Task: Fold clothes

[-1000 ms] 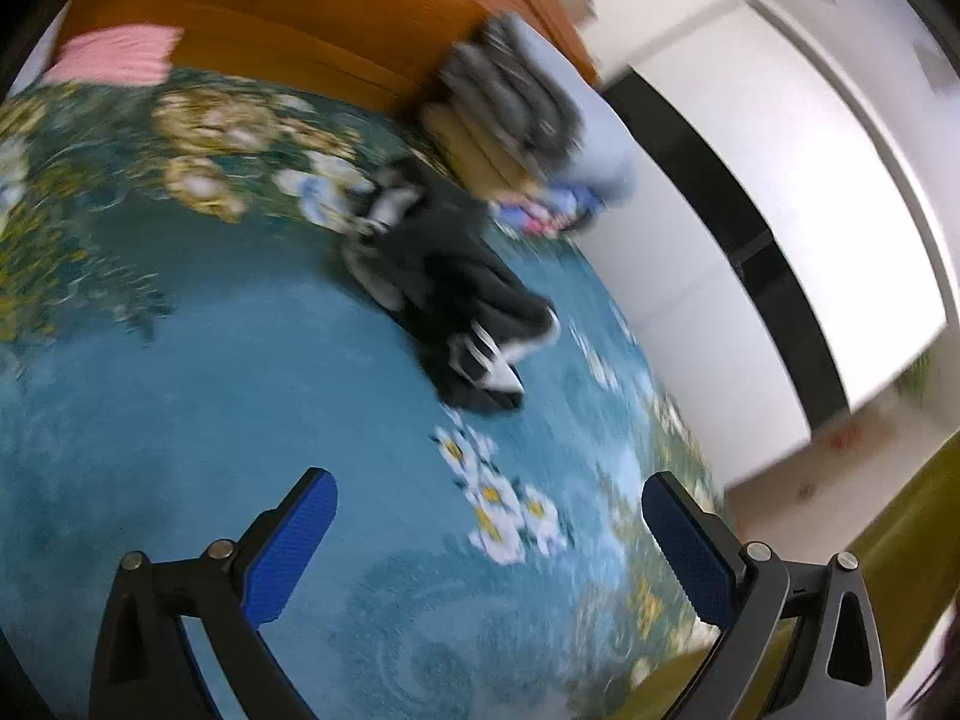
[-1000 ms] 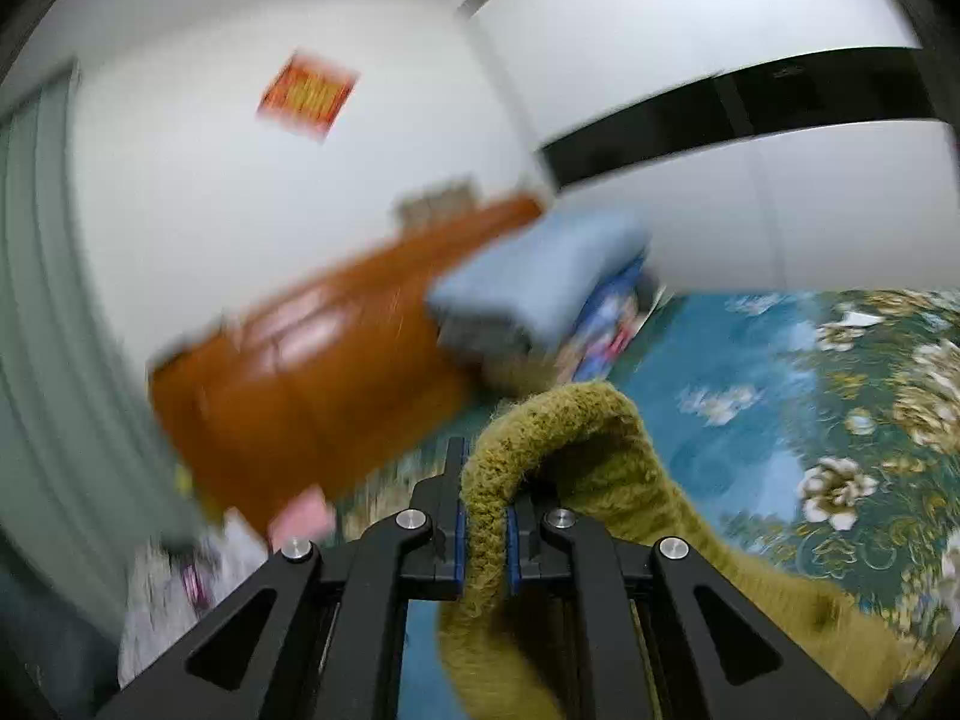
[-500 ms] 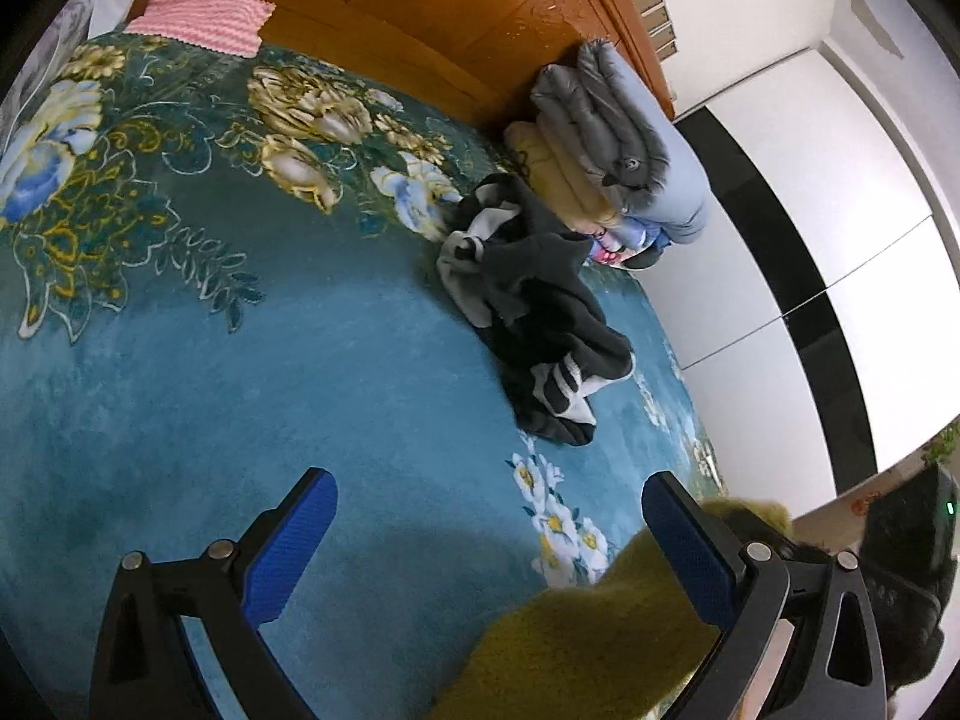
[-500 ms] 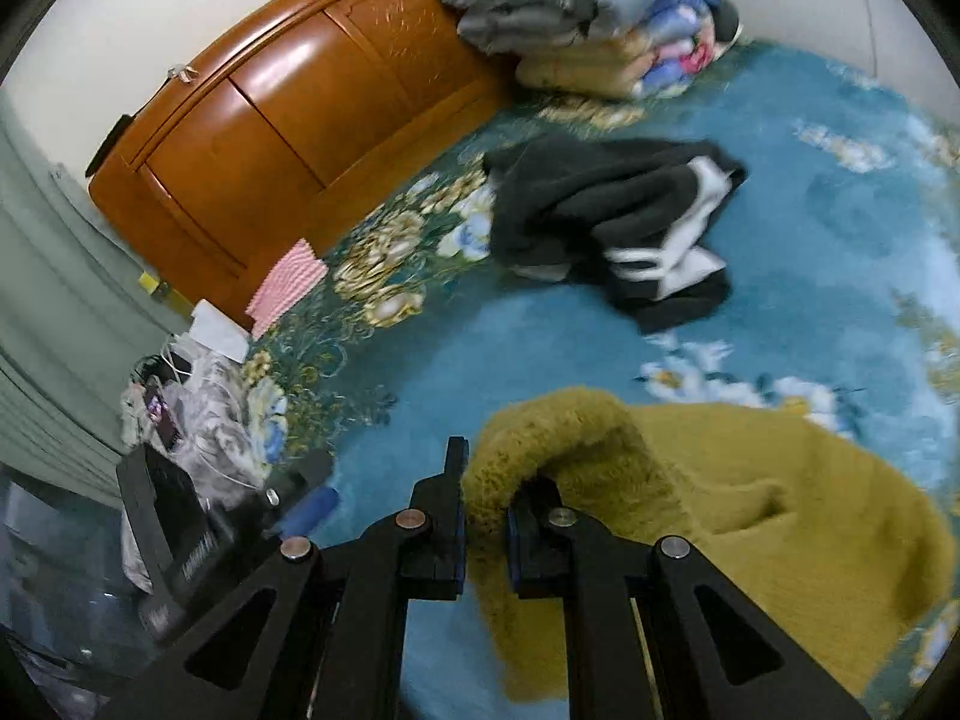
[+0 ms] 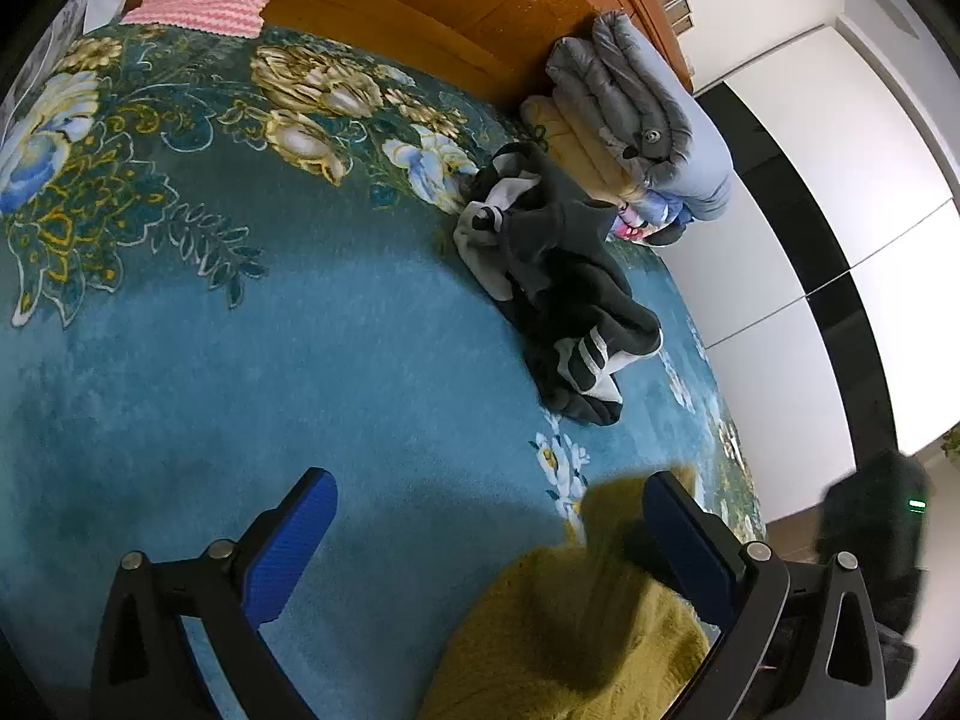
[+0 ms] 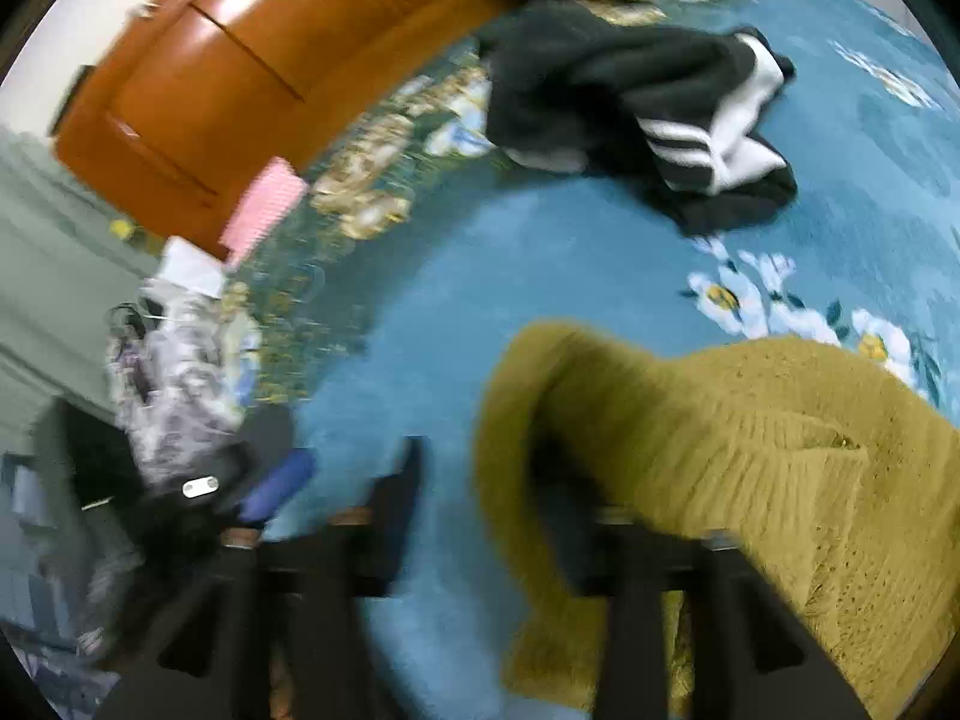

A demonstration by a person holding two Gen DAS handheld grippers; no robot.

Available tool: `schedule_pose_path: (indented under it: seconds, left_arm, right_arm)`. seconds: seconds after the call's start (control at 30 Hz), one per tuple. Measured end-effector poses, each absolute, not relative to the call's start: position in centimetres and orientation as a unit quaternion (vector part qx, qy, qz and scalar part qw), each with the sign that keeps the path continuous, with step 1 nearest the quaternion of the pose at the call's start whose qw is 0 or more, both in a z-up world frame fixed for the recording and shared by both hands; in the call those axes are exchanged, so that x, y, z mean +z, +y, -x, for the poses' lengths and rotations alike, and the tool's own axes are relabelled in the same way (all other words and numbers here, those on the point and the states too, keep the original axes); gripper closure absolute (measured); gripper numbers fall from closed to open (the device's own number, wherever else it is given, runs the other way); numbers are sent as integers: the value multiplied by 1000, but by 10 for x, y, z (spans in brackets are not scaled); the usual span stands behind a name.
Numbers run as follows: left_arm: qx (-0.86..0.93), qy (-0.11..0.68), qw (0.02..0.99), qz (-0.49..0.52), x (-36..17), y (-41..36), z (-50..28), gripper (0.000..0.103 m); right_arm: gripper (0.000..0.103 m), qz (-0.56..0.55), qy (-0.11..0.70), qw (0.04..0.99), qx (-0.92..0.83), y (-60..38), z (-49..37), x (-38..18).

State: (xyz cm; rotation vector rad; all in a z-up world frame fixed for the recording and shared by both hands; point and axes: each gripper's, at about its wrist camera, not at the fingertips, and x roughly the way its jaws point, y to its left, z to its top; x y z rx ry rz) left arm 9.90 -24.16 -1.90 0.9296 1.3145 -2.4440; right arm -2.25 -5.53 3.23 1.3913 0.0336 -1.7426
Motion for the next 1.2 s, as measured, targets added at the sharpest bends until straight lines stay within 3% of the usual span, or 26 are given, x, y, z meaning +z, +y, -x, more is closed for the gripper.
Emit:
schedule_pose_path:
  seconds: [0.17, 0.27, 0.37, 0.53, 0.83, 1.17, 1.2]
  left_arm:
    - [-834, 440, 102, -318, -17, -239, -97, 0]
    - [-838, 432, 92, -322, -16, -235, -93, 0]
    - [-844, 417, 83, -328, -13, -229, -88, 0]
    - [-842, 387, 68, -370, -19, -216, -72, 0]
    - [-811, 381, 76, -438, -42, -208, -56, 0]
    - [-795, 373, 65, -474, -52, -198, -46, 1]
    - [-793, 372, 65, -478, -53, -198, -46, 1]
  right_arm:
    - [35, -512, -11, 464, -723, 0, 16, 84]
    - [23, -460, -49, 439, -770, 55, 14, 103]
    - [17, -456, -78, 351, -814, 115, 17, 86]
    - [15, -523, -29, 244, -816, 162, 6, 31]
    - [15, -583, 92, 310, -745, 125, -52, -26]
    - [15, -564, 198, 329, -731, 146, -91, -35]
    - [20, -564, 200, 323, -733, 145, -91, -37]
